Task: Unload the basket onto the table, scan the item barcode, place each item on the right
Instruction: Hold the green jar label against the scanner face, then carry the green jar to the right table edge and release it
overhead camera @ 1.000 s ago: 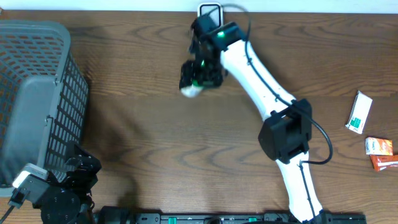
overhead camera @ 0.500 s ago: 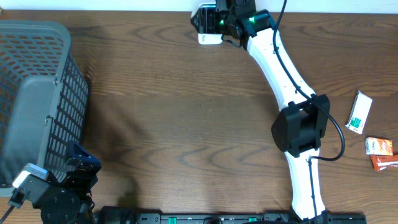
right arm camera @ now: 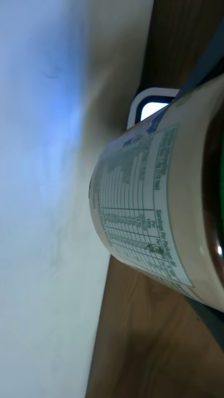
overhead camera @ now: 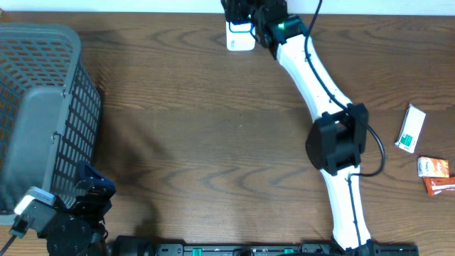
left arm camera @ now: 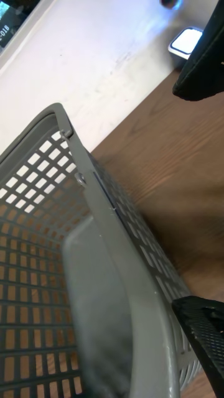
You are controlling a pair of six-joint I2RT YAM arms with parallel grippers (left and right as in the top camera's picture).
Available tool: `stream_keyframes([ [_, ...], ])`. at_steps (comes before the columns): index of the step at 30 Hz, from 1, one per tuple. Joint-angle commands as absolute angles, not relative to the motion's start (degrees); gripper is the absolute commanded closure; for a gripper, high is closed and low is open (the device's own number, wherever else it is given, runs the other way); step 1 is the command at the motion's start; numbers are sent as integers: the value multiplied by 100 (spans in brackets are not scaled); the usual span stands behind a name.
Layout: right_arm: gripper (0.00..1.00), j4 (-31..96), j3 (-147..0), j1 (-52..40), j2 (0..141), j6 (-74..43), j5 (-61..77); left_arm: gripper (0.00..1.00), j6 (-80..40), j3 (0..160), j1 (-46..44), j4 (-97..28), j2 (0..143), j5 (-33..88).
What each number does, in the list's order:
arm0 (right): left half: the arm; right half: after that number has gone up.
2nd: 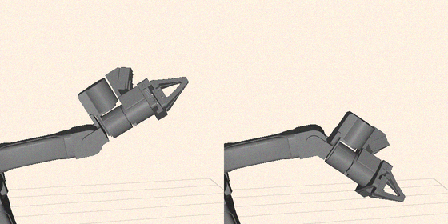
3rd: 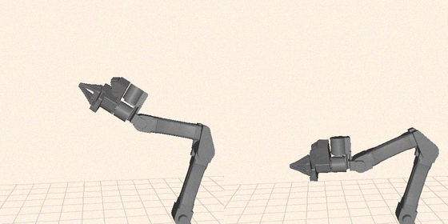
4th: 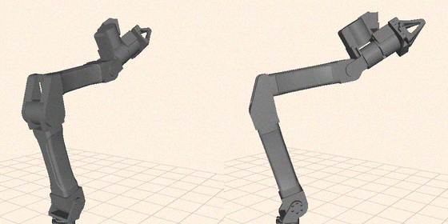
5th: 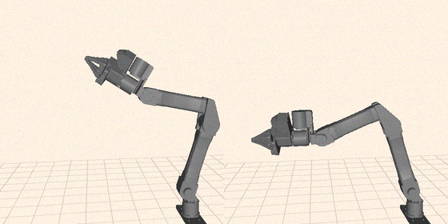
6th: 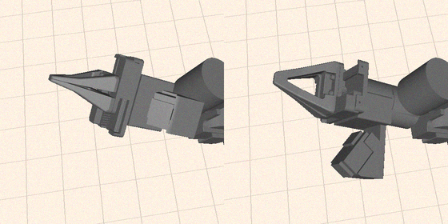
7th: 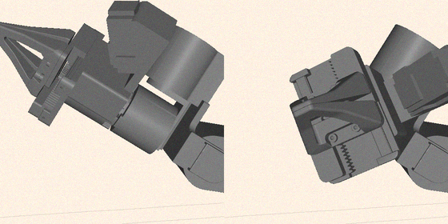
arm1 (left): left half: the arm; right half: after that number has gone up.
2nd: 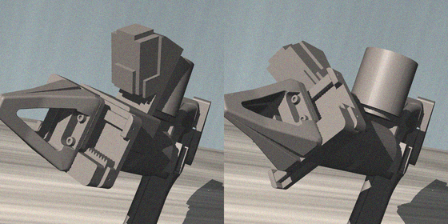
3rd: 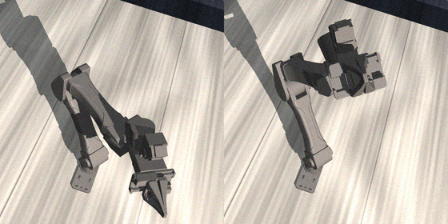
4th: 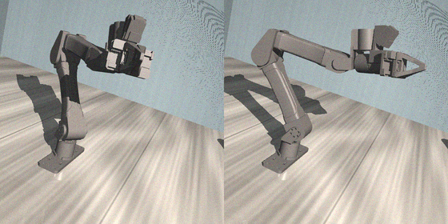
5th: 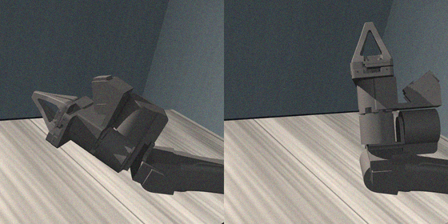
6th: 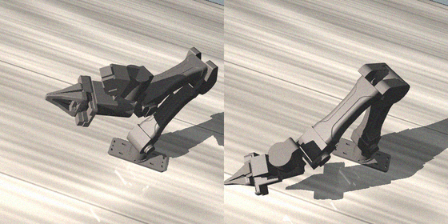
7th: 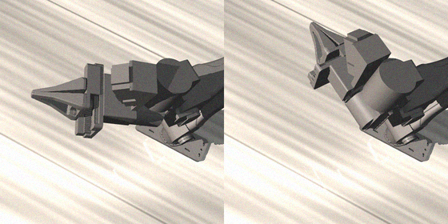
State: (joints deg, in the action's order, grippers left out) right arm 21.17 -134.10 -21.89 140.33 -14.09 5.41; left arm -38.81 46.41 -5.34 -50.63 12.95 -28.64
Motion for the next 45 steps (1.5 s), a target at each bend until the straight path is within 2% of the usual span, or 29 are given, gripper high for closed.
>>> stream_keyframes([
  [1,52,1876,-13511,-2145,14387,-1061,384,2,-3887,4646,-515,-5057,1275,-2899],
  [12,51,1358,-13511,-2145,14577,-467,-263,2,-3887,4646,-515,-5057,1275,-2899],
  [18,51,917,-13511,-2145,14667,-416,-873,2,-3887,4646,-515,-5057,1275,-2899],
  [32,52,563,-13511,-2220,14857,-416,-1347,2,-3887,4646,-515,-5057,1275,-2899],
  [37,53,1203,-13513,-2244,14641,-416,-1352,2,-3887,4646,-515,-5057,1275,-2899],
  [45,51,3454,-13513,-2086,13625,-421,-1931,2,-3887,4646,-515,-5057,1275,-2899],
])
